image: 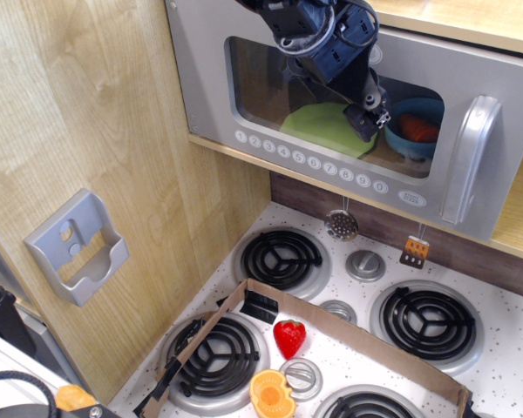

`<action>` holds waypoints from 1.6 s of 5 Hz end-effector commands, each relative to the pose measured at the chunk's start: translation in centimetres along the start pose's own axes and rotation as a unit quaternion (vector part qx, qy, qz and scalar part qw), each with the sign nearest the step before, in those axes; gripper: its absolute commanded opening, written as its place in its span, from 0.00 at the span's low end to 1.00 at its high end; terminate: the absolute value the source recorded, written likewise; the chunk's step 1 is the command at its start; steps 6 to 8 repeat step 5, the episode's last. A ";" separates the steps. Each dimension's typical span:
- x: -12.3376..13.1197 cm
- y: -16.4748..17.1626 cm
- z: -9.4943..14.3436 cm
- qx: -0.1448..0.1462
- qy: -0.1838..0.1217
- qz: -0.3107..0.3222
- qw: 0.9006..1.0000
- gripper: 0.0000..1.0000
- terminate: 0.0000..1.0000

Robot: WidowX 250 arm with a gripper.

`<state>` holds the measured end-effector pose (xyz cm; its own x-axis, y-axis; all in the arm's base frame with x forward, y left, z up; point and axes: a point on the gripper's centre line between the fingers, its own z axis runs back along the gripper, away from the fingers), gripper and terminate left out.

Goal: Close microwave

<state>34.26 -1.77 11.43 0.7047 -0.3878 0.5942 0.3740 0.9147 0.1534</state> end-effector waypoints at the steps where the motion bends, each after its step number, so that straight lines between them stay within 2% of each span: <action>1: 2.3 0.4 1.3 0.014 -0.039 -0.019 0.999 1.00 0.00; 2: 2.0 -0.2 1.7 0.018 -0.005 0.002 1.000 1.00 0.00; 3: 0.5 -1.5 2.8 0.033 0.095 0.051 0.994 1.00 0.00; 4: -1.0 -1.9 3.7 0.042 0.125 0.057 0.990 1.00 0.00; 5: -1.5 -2.0 4.3 0.050 0.144 0.056 0.987 1.00 1.00; 8: -1.5 -2.0 4.3 0.050 0.144 0.056 0.987 1.00 1.00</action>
